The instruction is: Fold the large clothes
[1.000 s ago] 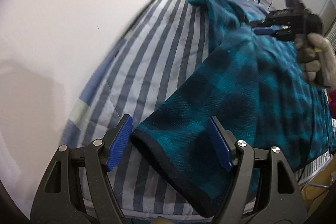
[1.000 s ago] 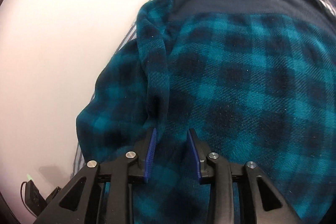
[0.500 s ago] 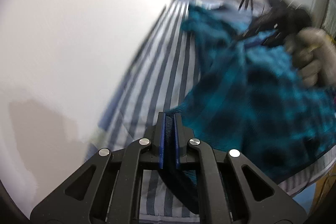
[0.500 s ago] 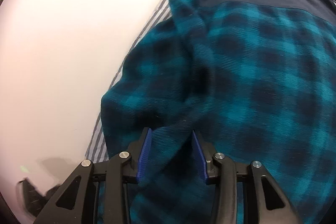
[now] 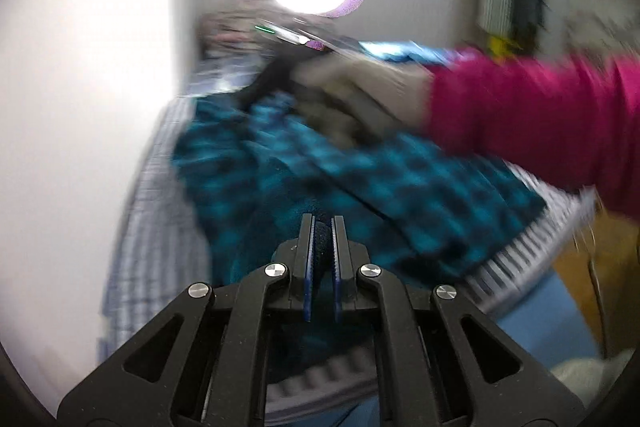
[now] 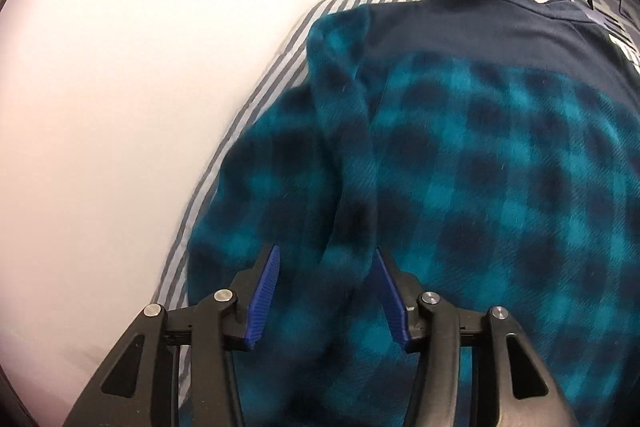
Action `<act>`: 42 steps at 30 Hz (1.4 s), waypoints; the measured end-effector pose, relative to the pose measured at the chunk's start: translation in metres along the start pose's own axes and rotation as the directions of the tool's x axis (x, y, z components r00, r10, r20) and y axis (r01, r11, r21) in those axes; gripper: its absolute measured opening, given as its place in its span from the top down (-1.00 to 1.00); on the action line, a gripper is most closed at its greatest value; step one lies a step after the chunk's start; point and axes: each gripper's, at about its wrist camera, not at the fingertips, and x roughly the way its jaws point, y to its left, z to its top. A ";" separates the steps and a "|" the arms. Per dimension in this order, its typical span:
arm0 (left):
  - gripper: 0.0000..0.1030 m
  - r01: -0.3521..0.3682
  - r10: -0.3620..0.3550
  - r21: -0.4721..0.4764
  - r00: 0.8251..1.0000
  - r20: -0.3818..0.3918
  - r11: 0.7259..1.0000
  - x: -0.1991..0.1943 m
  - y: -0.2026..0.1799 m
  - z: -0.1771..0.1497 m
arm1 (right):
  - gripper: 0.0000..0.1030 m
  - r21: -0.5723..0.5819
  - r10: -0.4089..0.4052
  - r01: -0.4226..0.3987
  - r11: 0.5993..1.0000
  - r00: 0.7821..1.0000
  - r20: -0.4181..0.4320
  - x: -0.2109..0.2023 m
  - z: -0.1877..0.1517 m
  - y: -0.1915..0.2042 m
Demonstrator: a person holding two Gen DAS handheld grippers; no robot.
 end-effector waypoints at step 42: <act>0.77 -0.270 0.126 -0.405 0.929 -0.347 0.874 0.061 0.117 -0.069 | 0.23 -0.022 -0.241 0.245 0.969 0.964 0.112 0.021 0.086 -0.030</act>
